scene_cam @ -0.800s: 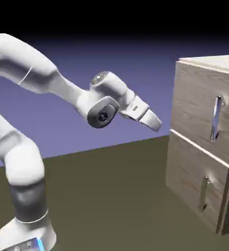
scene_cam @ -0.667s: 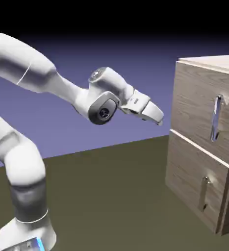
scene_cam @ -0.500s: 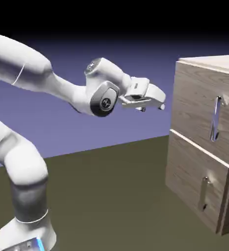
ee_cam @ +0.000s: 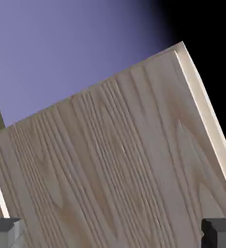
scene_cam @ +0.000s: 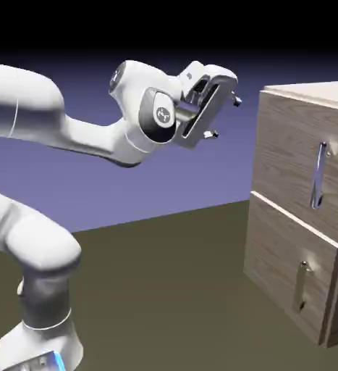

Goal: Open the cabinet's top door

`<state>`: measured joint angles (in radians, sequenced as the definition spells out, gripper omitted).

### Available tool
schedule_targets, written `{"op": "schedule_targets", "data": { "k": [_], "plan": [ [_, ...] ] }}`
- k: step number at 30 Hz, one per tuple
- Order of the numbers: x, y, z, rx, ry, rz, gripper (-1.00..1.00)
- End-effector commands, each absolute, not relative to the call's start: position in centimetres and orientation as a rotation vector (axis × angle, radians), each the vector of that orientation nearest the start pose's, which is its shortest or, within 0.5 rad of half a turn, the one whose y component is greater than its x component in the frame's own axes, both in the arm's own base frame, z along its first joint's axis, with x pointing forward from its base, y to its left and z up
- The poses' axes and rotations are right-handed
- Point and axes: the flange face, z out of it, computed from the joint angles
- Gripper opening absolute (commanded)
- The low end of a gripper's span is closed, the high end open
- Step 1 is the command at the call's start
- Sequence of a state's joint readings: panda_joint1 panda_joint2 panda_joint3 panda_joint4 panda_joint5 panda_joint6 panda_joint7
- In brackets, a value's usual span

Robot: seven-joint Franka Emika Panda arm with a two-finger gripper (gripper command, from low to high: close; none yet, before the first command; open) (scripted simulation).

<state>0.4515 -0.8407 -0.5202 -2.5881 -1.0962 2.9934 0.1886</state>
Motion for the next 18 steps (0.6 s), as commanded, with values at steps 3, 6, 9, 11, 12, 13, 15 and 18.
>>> {"op": "schedule_targets", "data": {
  "k": [3,6,9,11,12,13,15,18],
  "plan": [
    [35.4,-2.2,61.7,-2.651,-1.069,-2.021,0.00],
    [35.2,-3.5,62.2,-2.620,-1.275,-2.103,0.00],
    [35.1,-4.8,62.4,-2.583,-1.482,-2.175,0.00],
    [35.2,-5.8,62.3,-2.556,-1.620,-2.217,0.00],
    [35.3,-6.3,62.2,-2.541,-1.690,-2.235,0.00],
    [35.3,-6.8,62.1,-2.526,-1.760,-2.253,0.00],
    [35.6,-7.8,61.8,-2.493,-1.902,-2.282,0.00],
    [36.0,-9.3,61.1,-2.438,-2.119,-2.312,0.00]
  ]
}}
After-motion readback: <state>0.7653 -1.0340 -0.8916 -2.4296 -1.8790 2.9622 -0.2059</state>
